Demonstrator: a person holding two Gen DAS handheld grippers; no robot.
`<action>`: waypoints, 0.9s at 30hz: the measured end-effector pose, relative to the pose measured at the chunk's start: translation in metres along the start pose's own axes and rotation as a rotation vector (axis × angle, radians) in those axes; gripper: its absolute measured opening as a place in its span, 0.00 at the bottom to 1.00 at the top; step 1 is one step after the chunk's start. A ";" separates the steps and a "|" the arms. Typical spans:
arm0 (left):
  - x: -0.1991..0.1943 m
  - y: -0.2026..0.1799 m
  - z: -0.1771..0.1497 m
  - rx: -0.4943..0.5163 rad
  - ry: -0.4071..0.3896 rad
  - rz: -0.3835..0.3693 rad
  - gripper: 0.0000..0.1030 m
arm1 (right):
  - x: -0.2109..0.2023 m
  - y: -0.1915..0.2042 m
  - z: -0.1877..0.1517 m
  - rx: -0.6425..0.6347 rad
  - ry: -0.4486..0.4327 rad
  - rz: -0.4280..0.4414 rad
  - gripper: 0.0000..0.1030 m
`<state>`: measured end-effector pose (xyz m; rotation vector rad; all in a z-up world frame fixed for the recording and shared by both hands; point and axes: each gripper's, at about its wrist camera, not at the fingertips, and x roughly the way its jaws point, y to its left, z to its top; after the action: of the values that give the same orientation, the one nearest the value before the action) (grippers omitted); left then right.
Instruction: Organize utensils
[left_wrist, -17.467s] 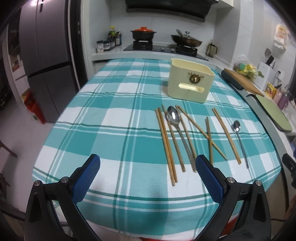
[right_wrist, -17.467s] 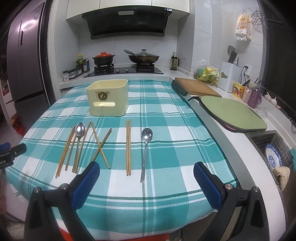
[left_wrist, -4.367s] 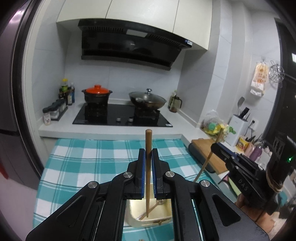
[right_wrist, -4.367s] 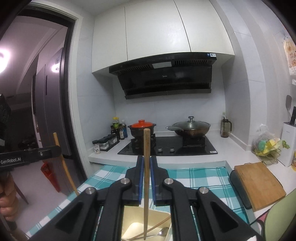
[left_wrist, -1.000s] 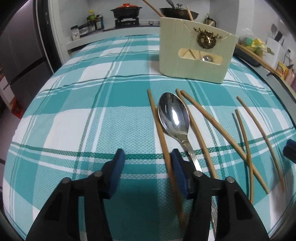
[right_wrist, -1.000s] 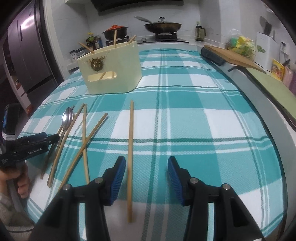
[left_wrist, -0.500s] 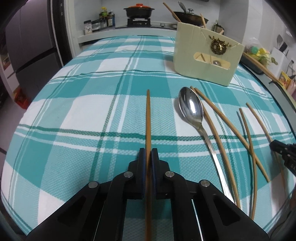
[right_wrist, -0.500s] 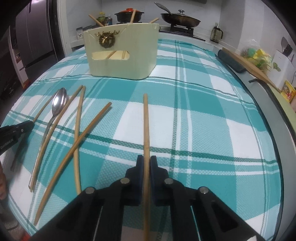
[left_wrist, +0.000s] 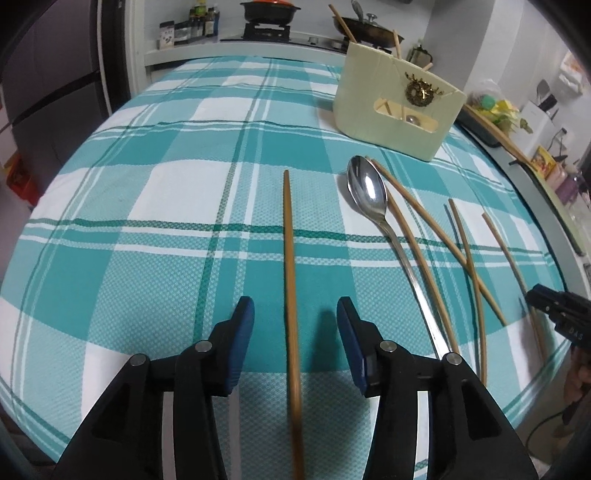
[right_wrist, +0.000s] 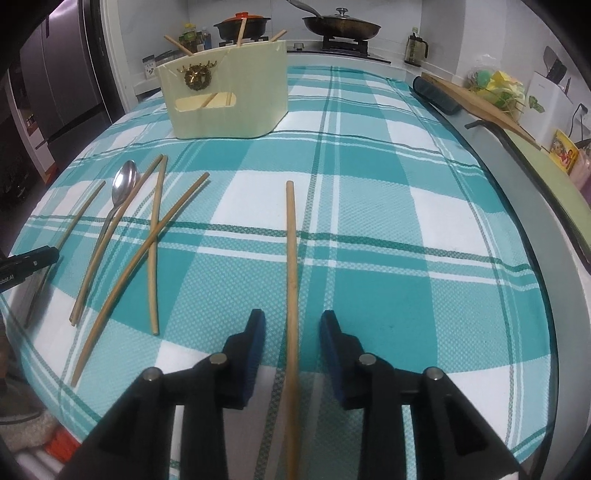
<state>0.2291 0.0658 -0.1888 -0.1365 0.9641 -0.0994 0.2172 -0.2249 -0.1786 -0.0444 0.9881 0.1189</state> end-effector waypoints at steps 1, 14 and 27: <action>0.002 0.001 0.001 0.001 0.007 -0.004 0.47 | -0.002 -0.001 0.000 0.008 0.000 0.015 0.31; 0.013 0.012 0.019 0.022 0.060 -0.039 0.47 | -0.004 -0.013 0.009 0.052 0.026 0.100 0.31; 0.035 0.012 0.049 0.080 0.111 -0.036 0.47 | 0.006 -0.018 0.026 0.021 0.090 0.132 0.31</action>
<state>0.2892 0.0757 -0.1913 -0.0756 1.0670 -0.1799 0.2444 -0.2400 -0.1691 0.0348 1.0825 0.2295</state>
